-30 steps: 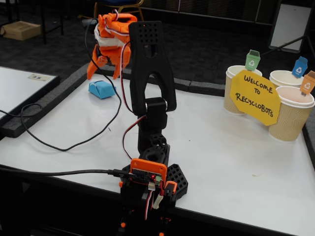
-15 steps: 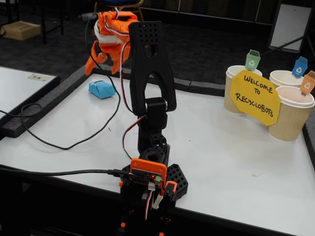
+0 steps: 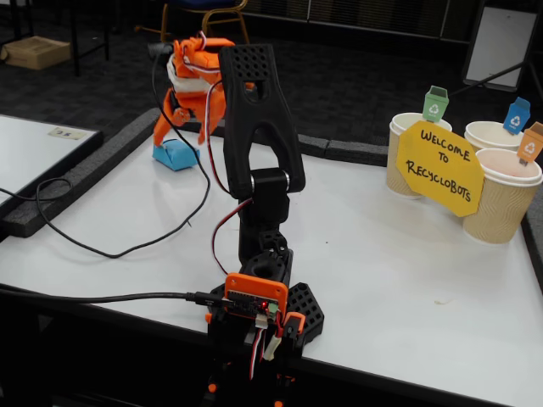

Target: Sort rubbish by color.

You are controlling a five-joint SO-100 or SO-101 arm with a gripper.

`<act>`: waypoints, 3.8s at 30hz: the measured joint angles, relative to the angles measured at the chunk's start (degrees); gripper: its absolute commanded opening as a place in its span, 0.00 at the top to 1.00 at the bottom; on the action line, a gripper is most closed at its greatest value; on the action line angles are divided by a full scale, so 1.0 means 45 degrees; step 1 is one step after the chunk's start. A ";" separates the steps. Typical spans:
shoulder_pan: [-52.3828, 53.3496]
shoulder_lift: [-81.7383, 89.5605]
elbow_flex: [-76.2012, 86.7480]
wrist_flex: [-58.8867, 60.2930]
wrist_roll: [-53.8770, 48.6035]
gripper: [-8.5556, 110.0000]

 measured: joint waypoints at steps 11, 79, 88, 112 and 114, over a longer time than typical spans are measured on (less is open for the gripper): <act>-0.0078 -0.0449 -0.0234 -0.0078 -0.0020 0.79; 0.1797 2.2832 1.4805 0.5918 0.3340 0.93; 0.5430 2.4922 1.5801 0.5918 0.3633 0.93; 1.2227 3.0273 1.6602 0.5410 0.8809 0.93; 1.2656 3.0273 1.6680 0.5410 0.9219 0.93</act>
